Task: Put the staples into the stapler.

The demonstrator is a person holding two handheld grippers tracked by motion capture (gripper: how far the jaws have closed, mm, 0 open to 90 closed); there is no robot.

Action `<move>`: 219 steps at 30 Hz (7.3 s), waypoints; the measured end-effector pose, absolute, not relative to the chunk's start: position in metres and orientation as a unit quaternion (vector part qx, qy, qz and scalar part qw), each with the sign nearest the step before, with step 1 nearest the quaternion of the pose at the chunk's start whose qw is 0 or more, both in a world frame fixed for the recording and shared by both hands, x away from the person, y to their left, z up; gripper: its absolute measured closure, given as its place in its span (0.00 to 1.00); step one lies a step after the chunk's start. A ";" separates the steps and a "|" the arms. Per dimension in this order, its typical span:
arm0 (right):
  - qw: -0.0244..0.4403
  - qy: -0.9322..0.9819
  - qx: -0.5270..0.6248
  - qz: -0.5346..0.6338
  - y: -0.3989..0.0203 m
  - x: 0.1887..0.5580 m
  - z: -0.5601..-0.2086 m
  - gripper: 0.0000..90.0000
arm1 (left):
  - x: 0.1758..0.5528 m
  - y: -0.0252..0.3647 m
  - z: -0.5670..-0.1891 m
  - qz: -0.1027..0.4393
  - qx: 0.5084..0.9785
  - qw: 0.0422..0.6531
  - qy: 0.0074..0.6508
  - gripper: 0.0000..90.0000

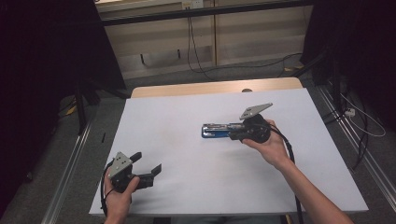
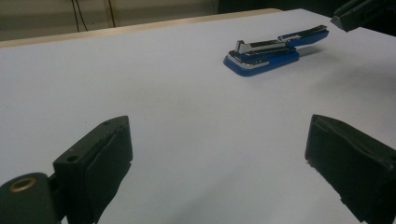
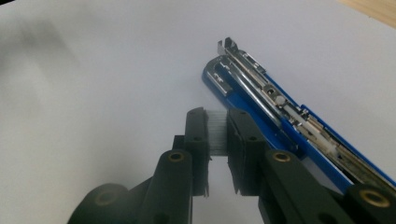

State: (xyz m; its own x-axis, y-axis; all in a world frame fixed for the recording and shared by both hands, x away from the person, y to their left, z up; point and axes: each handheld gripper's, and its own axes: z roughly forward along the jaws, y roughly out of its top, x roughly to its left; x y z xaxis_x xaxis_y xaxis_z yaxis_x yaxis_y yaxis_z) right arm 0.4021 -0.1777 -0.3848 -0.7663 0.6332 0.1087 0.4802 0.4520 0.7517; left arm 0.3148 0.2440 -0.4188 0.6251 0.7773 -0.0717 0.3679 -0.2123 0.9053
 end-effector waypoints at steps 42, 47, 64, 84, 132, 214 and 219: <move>0.127 0.841 0.337 0.404 -0.158 0.453 -0.367 0.88 | 0.316 0.243 -0.421 0.193 0.760 0.494 0.375 0.08; 0.120 0.845 0.335 0.399 -0.155 0.456 -0.371 0.88 | 0.316 0.243 -0.420 0.192 0.759 0.497 0.374 0.08; 0.088 0.861 0.308 0.396 -0.138 0.464 -0.382 0.88 | 0.317 0.244 -0.421 0.189 0.761 0.495 0.375 0.08; 0.075 0.878 0.281 0.381 -0.117 0.480 -0.378 0.88 | 0.317 0.245 -0.421 0.189 0.760 0.495 0.376 0.08; 0.087 0.912 0.180 0.357 -0.109 0.506 -0.398 0.88 | 0.317 0.244 -0.422 0.191 0.763 0.492 0.374 0.08; 0.070 0.931 0.096 0.346 -0.109 0.513 -0.414 0.88 | 0.317 0.245 -0.421 0.198 0.760 0.494 0.374 0.09; 0.071 0.930 0.101 0.346 -0.107 0.513 -0.414 0.86 | 0.317 0.245 -0.421 0.197 0.760 0.493 0.374 0.09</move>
State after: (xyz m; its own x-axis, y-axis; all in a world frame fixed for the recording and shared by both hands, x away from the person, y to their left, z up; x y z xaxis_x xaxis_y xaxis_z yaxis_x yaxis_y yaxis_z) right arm 0.5127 -0.1075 -0.4142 -0.9697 0.2362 -0.0623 0.1381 0.7404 0.6578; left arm 0.3169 0.2451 -0.4212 0.6424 0.7633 -0.0688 0.3745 -0.2344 0.8971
